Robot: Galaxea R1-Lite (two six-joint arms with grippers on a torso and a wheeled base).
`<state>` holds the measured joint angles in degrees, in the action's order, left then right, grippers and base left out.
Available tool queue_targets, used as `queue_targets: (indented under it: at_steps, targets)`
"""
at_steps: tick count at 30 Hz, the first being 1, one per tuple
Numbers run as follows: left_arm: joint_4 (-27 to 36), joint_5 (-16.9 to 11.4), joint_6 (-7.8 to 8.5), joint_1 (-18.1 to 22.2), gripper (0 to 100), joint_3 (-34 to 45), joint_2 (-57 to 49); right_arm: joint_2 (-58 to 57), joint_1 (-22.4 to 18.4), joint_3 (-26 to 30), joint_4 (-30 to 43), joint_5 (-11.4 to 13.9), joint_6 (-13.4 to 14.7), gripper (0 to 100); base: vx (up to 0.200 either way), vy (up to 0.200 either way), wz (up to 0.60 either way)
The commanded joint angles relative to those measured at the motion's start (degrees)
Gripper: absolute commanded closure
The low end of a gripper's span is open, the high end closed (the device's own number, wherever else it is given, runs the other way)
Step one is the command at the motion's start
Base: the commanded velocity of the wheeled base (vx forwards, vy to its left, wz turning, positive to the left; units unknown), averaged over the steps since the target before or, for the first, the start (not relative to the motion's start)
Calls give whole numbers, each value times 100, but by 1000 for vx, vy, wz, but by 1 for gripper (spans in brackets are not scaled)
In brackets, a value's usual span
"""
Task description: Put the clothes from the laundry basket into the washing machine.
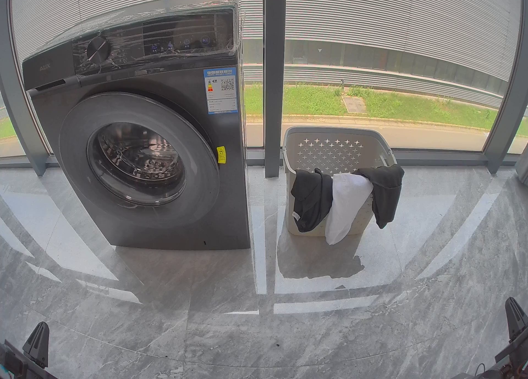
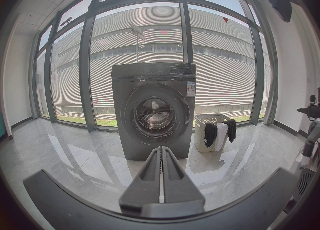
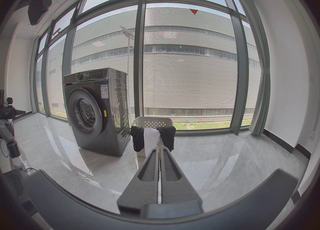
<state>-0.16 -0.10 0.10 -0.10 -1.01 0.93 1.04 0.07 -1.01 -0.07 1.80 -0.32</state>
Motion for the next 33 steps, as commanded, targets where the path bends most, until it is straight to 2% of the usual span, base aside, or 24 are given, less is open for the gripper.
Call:
queue_targets:
  at_steps: [1, 33]
  targets:
    - [-2, 1, -1, 1, 100, 101, -93, -104, 1, 101, -1, 4, -3, 100, 0, 0, 0]
    - [7, -25, 25, 1, 100, 101, -84, -104, 1, 101, -1, -5, -3, 100, 0, 0, 0]
